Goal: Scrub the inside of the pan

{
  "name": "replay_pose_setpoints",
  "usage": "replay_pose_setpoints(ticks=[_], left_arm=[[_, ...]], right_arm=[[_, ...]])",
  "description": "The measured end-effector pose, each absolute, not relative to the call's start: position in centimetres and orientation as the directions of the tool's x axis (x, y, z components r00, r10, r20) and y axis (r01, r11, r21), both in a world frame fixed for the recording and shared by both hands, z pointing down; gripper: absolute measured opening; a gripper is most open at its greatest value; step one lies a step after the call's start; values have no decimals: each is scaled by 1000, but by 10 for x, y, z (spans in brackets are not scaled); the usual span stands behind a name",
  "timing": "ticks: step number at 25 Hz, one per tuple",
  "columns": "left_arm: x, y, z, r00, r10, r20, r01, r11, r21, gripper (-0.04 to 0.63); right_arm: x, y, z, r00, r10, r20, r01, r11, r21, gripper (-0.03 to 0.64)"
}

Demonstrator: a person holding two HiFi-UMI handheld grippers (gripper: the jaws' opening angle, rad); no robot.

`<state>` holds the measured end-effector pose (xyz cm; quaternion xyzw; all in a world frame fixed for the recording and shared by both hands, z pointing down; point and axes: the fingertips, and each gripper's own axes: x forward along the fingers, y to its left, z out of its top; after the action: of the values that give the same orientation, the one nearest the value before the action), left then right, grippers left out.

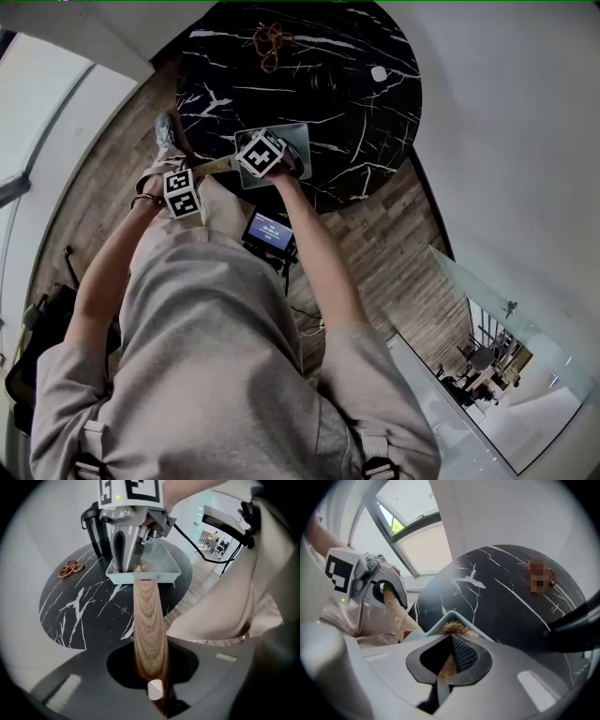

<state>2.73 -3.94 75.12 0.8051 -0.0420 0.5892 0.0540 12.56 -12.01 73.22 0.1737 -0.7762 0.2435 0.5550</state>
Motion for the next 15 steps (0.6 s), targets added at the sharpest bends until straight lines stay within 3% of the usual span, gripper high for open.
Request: replay_pose_setpoints(ticks=[5,8,13,15], left_arm=[[28,-41,751,311,-16,950,-179,-983,42,41],[25,-46,752,288,-26,957,-173,-985,26,40],[21,-54,751,268,-71,961,-161,-987,-28,55],[24,-60,741,309,-107,945,-197,-979,-47,124]], right_arm=[[119,-138,729,-323,-139,936,-617,781,-97,17],[119,-145,721,-401,-195,895,-696,700,-159,15],[110,-181,636,-703,-376,603,-681,600,-420,17],[110,-191,600,-749,-418,513,-649,617,-445,17]])
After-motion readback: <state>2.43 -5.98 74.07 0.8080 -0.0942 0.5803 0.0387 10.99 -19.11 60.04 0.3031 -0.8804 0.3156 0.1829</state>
